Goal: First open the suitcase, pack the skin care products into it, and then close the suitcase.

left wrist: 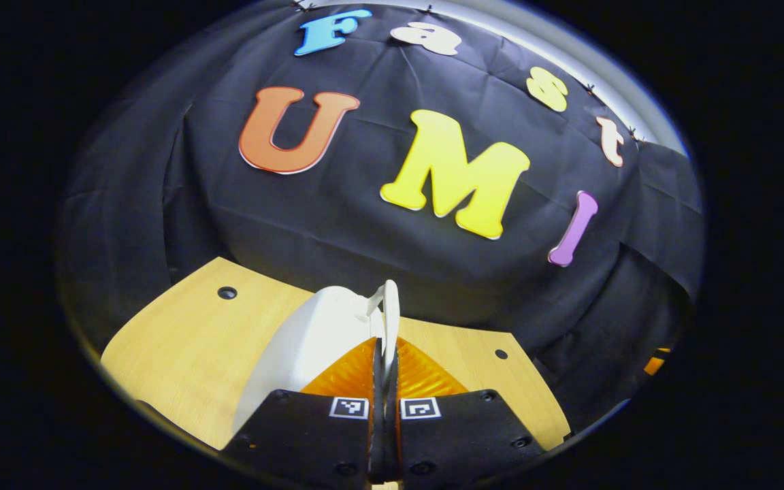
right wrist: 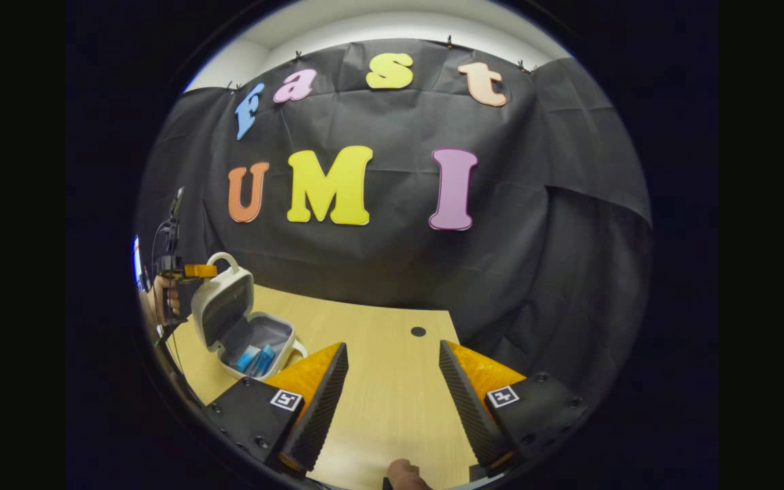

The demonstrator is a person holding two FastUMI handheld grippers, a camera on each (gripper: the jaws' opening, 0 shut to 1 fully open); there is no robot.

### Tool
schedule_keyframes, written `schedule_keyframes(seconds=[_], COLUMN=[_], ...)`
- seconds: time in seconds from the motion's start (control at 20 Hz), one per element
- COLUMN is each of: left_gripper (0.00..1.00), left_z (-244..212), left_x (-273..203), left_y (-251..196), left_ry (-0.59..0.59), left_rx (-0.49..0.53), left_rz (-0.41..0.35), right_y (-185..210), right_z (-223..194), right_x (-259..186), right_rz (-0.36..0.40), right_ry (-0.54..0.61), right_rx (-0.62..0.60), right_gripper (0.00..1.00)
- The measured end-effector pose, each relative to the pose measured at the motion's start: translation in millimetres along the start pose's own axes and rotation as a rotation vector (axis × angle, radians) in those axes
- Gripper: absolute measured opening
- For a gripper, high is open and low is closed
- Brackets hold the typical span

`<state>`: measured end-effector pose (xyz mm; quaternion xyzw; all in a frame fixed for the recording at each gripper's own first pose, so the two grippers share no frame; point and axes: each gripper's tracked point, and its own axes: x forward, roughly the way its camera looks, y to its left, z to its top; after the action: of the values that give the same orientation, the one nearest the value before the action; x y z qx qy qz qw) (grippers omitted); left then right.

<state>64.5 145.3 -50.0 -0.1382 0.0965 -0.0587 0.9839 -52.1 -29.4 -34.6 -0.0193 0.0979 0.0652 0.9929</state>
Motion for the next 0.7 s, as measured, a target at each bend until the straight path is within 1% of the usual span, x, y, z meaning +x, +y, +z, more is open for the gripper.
schedule_keyframes(seconds=[0.15, 0.35, 0.55, 0.7], left_gripper=[0.03, 0.04, 0.04, 0.04], left_z=[-27, -76, -124, -151], left_x=[19, 45, 63, 68], left_y=[-35, -69, -88, -93], left_ry=[0.065, 0.168, 0.272, 0.321], left_rx=[0.016, 0.098, 0.249, 0.358], left_rz=[-0.011, -0.010, 0.011, 0.045], right_y=[-6, -13, -19, -19], right_z=[-8, -15, -25, -30], right_x=[3, 6, 5, 5], right_rz=[0.002, -0.010, -0.039, -0.061], right_ry=[0.019, 0.027, 0.045, 0.056], right_rx=[0.014, 0.021, 0.030, 0.044], right_gripper=[0.80, 0.80, 0.80, 0.80])
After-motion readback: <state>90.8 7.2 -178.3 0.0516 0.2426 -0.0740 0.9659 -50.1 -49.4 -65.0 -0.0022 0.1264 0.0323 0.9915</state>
